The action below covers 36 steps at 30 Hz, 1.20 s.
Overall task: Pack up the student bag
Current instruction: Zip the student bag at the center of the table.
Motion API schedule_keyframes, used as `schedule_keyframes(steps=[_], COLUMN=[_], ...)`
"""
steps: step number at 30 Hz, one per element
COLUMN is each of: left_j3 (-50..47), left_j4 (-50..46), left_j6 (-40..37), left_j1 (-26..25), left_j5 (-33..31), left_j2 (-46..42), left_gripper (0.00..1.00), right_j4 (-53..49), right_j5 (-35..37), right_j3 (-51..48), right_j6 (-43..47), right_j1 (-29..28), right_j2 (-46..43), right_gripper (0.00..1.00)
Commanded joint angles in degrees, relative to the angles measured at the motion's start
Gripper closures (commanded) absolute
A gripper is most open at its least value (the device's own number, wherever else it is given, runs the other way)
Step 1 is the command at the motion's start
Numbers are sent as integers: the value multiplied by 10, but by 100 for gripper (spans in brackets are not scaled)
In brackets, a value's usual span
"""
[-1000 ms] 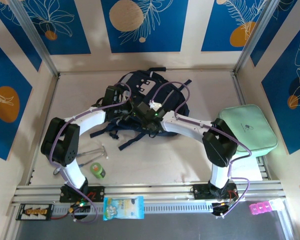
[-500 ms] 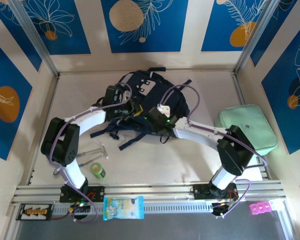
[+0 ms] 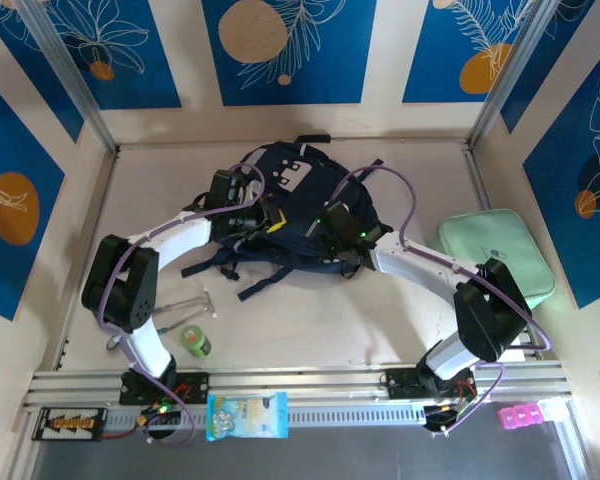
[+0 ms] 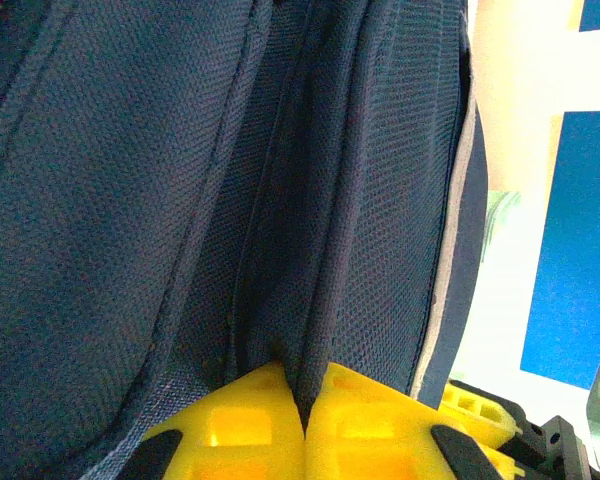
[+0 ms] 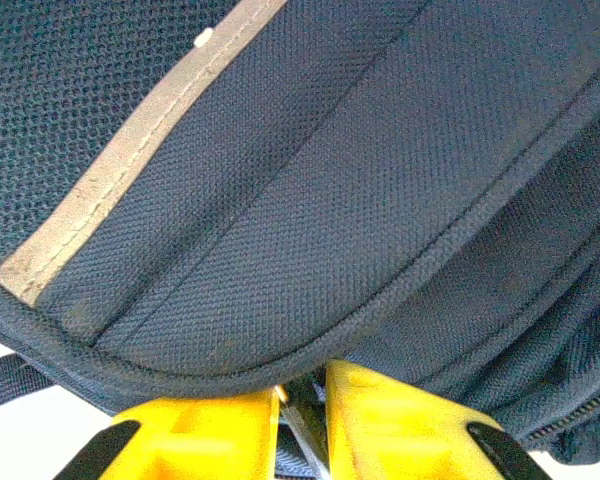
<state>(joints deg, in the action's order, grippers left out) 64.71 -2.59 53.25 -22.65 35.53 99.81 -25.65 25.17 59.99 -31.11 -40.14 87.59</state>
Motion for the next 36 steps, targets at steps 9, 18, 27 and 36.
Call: schedule_keyframes(steps=[9,18,27,36], left_j3=[26,24,-46,-154], left_j4=[-3,-40,-68,-86], left_j6=[-34,-72,-87,-1], left_j1=[15,34,83,141], left_j5=[15,15,-42,-94], left_j2=[-8,-15,-126,-249], left_gripper=[100,100,42,33], right_j4=[32,23,32,17], right_j5=[-9,-115,-198,-229], right_j3=[-18,-7,96,264], right_j6=[42,76,128,120], right_j1=[26,97,0,-86], right_j2=[-17,-24,45,183], right_gripper=[91,100,100,100])
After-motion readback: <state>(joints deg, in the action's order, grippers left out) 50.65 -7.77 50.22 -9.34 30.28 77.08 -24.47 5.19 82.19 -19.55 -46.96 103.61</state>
